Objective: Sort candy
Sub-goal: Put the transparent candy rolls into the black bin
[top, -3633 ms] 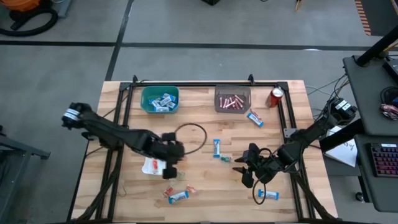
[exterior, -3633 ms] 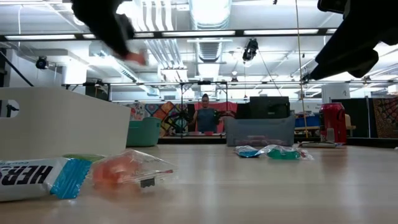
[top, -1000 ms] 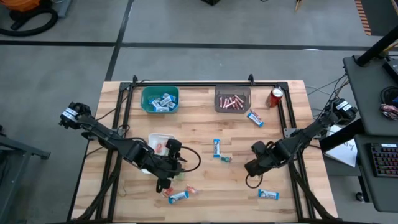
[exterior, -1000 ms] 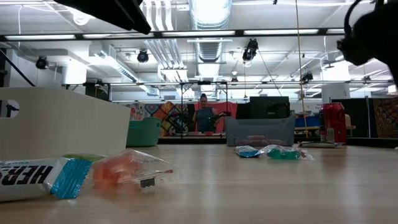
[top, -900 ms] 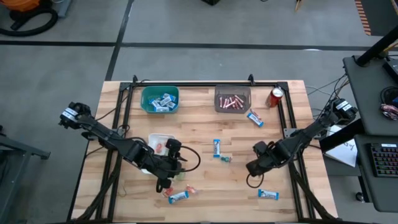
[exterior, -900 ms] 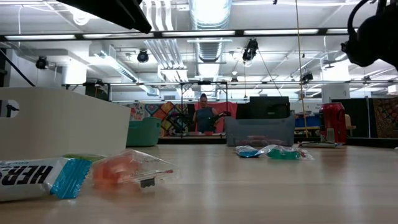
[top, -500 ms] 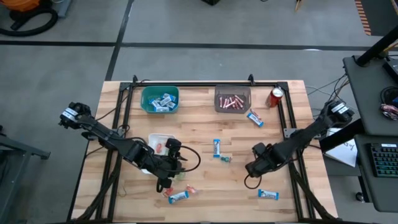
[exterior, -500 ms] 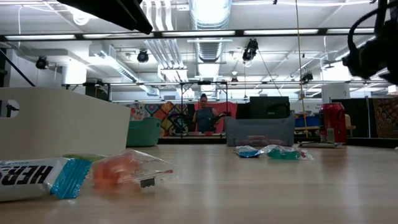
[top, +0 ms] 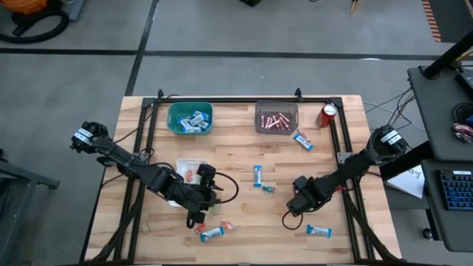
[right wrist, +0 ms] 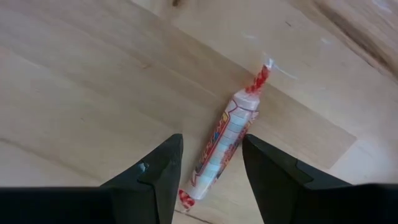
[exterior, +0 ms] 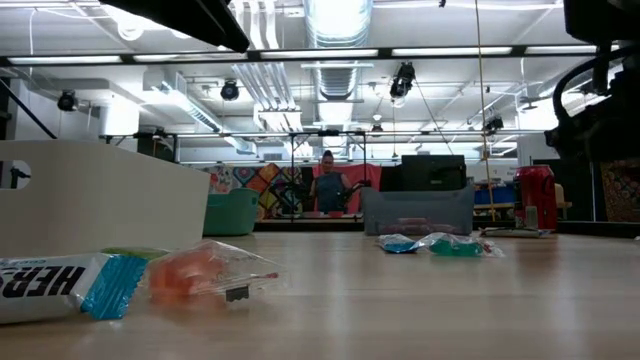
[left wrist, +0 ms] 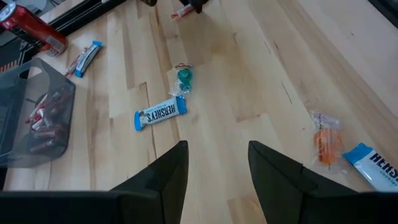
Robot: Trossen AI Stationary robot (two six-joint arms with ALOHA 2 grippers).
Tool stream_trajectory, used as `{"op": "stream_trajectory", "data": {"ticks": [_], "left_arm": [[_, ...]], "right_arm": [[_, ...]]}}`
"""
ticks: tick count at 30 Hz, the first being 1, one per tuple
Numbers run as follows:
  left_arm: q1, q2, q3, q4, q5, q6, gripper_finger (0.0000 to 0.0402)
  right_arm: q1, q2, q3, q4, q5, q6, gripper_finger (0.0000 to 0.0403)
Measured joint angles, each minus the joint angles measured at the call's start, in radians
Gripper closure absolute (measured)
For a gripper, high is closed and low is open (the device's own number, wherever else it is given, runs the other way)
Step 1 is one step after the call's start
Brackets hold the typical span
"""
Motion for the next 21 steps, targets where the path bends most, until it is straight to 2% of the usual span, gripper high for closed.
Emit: {"op": "stream_trajectory", "data": {"ticks": [21], "left_arm": [[0.0, 0.001, 0.0, 0.02, 0.0, 0.0, 0.0251]], "right_arm": [[0.0, 0.0, 0.0, 0.015, 0.0, -0.02, 0.0241]]}}
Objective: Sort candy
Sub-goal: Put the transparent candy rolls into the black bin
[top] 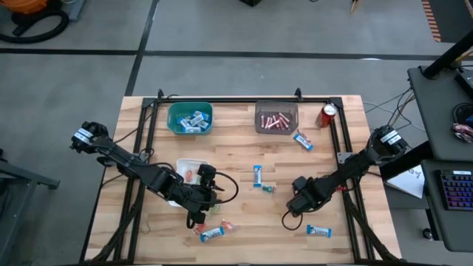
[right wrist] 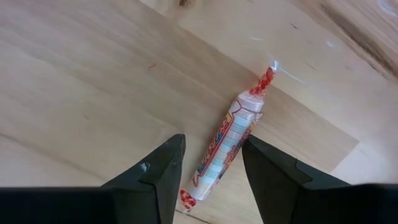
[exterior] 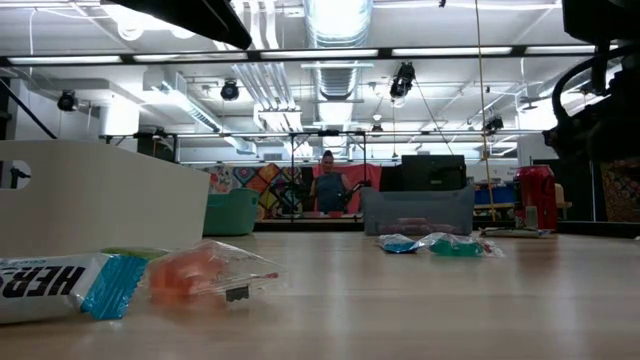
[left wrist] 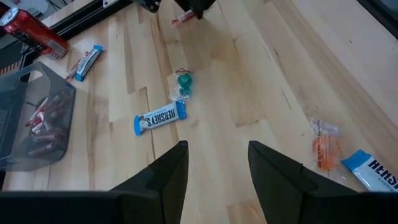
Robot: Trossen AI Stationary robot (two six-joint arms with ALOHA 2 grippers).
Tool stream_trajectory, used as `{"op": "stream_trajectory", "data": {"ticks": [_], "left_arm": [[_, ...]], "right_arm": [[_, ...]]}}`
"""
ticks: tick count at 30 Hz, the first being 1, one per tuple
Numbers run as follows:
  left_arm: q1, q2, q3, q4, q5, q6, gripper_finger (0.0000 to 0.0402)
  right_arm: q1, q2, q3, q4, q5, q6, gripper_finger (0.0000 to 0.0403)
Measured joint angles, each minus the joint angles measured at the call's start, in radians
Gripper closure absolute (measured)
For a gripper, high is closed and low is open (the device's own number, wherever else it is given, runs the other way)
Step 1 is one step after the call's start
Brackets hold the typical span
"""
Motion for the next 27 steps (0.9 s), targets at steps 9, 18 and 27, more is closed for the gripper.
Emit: {"op": "stream_trajectory", "data": {"ticks": [9, 18, 27], "left_arm": [[0.0, 0.0, 0.0, 0.0, 0.0, 0.0, 0.0251], [0.0, 0.0, 0.0, 0.0, 0.0, 0.0, 0.0251], [0.0, 0.0, 0.0, 0.002, 0.0, -0.017, 0.0251]], "right_arm": [[-0.003, 0.001, 0.008, 0.003, 0.004, -0.035, 0.0276], [-0.011, -0.008, 0.01, 0.002, 0.022, -0.07, 0.0384], [-0.051, -0.143, 0.014, -0.004, 0.144, -0.163, 0.0386]]}}
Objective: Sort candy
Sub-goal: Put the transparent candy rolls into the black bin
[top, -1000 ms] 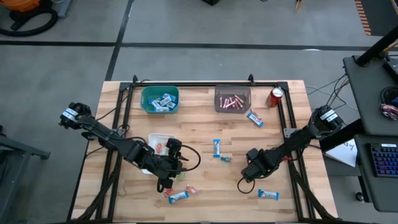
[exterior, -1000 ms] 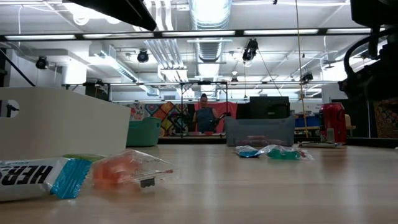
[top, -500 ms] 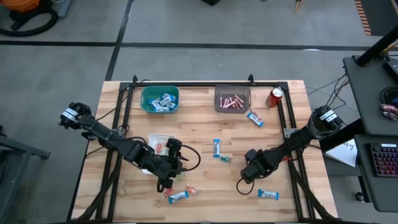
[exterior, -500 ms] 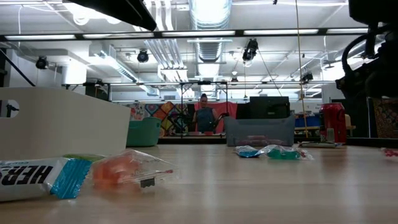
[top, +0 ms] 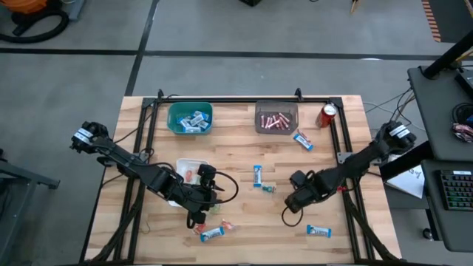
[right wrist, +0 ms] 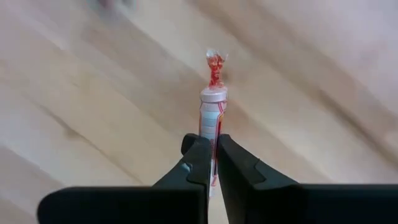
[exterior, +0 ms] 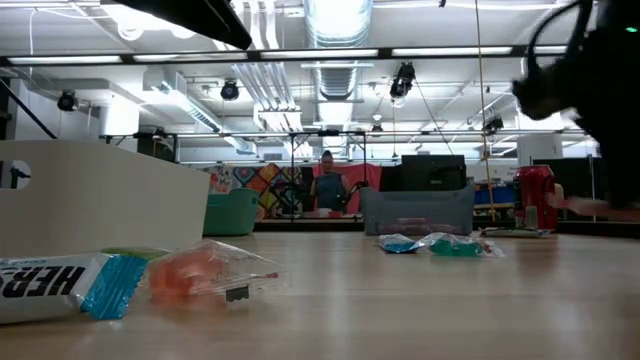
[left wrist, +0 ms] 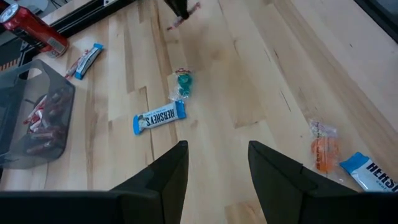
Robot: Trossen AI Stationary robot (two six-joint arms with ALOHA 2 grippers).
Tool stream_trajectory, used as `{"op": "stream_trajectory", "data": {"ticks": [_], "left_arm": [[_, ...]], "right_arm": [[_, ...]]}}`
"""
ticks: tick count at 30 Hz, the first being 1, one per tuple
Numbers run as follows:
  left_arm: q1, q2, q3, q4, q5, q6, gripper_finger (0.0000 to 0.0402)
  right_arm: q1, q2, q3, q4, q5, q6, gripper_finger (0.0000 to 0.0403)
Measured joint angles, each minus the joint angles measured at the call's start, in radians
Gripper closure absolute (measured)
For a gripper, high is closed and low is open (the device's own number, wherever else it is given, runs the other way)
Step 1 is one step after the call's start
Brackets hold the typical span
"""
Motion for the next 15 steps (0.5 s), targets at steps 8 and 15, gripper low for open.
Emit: {"op": "stream_trajectory", "data": {"ticks": [8, 15], "left_arm": [[0.0, 0.0, 0.0, 0.003, 0.0, -0.01, 0.0251], [0.0, 0.0, 0.0, 0.019, 0.0, -0.008, 0.0251]], "right_arm": [[-0.136, -0.156, 0.027, 0.006, 0.246, -0.247, 0.0386], [-0.391, -0.223, 0.097, 0.061, 0.446, -0.58, 0.0386]]}}
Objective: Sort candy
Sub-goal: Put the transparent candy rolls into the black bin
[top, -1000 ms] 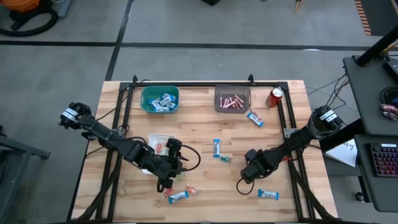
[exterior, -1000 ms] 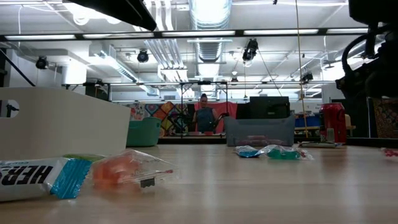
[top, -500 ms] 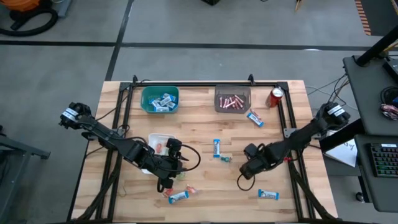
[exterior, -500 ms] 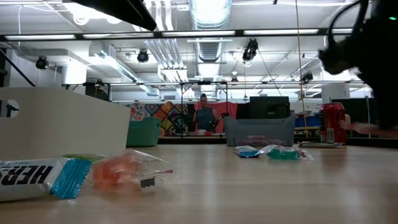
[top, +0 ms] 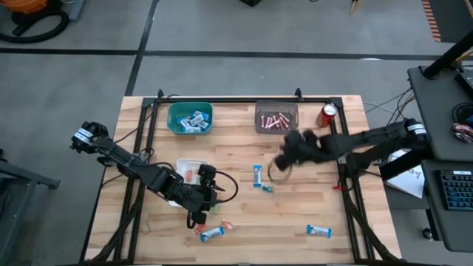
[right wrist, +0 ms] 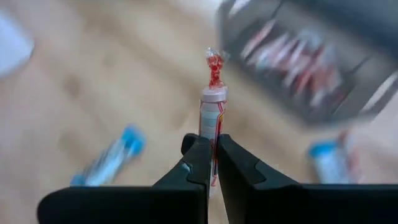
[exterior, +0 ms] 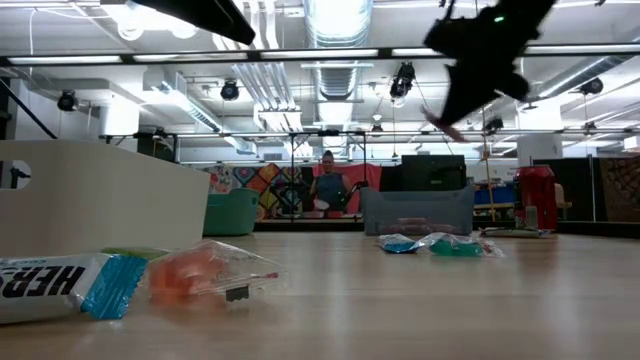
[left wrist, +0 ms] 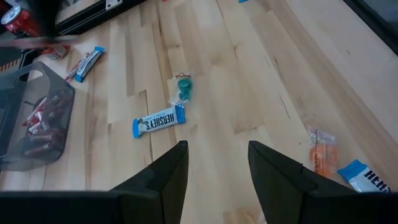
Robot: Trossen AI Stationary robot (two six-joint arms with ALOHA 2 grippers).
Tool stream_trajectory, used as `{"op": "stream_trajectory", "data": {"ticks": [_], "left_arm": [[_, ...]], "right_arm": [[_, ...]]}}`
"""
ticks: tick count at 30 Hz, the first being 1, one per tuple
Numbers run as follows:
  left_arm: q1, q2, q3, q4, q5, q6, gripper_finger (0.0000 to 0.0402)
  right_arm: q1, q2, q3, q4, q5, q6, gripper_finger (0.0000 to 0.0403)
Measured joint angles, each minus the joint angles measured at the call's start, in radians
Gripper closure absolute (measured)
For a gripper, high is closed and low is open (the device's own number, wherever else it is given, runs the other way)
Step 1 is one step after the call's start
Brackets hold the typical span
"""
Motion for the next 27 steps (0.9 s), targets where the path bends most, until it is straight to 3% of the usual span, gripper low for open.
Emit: {"op": "stream_trajectory", "data": {"ticks": [7, 13, 20, 27], "left_arm": [[0.0, 0.0, 0.0, 0.006, 0.0, -0.001, 0.0251], [0.0, 0.0, 0.0, 0.013, 0.0, -0.023, 0.0251], [0.001, 0.0, 0.0, 0.026, -0.004, -0.028, 0.0251], [0.001, 0.0, 0.0, 0.026, -0.089, -0.028, 0.0251]], "right_arm": [[-0.359, 0.038, 0.04, 0.095, 0.011, -0.226, 0.0386], [-0.623, 0.159, 0.026, 0.102, -0.092, -0.272, 0.0385], [-0.683, 0.293, 0.026, 0.161, -0.088, -0.356, 0.0385], [-0.682, 0.334, 0.026, 0.185, -0.083, -0.351, 0.0385]]}}
